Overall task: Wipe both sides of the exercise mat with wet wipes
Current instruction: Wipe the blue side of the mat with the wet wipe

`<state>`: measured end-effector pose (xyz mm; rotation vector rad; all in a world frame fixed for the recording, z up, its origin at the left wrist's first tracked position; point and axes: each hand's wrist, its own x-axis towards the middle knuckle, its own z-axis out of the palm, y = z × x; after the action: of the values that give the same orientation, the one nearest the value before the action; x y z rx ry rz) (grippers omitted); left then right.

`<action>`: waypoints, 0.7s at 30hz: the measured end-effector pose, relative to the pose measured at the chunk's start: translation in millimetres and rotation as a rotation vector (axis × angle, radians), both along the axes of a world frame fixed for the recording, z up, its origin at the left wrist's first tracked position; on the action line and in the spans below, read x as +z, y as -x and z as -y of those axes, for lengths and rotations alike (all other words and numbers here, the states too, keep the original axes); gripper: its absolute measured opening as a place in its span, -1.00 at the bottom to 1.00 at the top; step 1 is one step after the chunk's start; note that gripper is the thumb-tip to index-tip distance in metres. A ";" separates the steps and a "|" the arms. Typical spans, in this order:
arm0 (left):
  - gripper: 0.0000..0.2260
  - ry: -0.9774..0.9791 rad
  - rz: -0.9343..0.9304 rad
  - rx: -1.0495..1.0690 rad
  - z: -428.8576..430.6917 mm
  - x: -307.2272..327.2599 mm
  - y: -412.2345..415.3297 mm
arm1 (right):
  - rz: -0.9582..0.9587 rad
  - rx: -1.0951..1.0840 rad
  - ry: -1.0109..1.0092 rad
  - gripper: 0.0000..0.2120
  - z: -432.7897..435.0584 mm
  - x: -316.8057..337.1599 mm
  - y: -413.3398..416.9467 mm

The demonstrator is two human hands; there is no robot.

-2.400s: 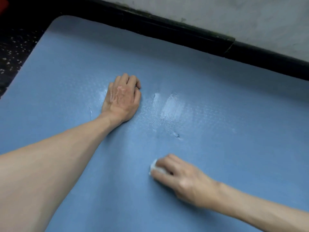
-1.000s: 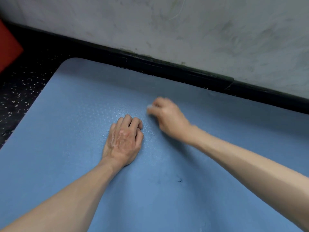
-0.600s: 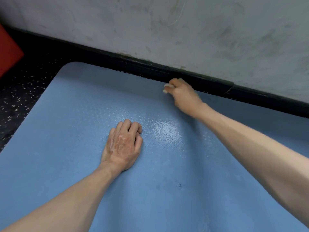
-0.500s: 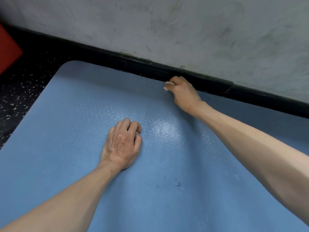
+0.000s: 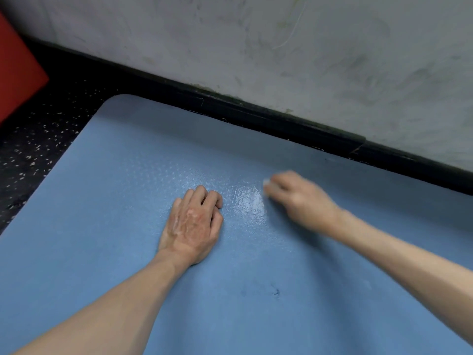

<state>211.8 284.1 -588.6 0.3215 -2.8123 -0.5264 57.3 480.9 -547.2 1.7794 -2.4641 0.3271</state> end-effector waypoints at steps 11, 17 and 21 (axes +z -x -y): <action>-0.84 -0.014 -0.007 -0.002 1.2 -0.3 0.1 | 0.018 -0.210 -0.017 -0.68 -6.6 -6.0 -10.2; -0.85 -0.002 -0.003 0.002 0.4 0.9 0.6 | 0.207 0.147 -0.131 -0.68 -67.3 10.0 -126.5; -0.84 0.003 0.001 -0.007 0.4 0.6 0.8 | 0.046 0.073 -0.064 -0.73 -38.4 -3.9 -49.5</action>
<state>211.0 283.7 -588.0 0.3109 -2.8158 -0.5234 106.8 519.3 -551.1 1.9112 -2.4720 0.3021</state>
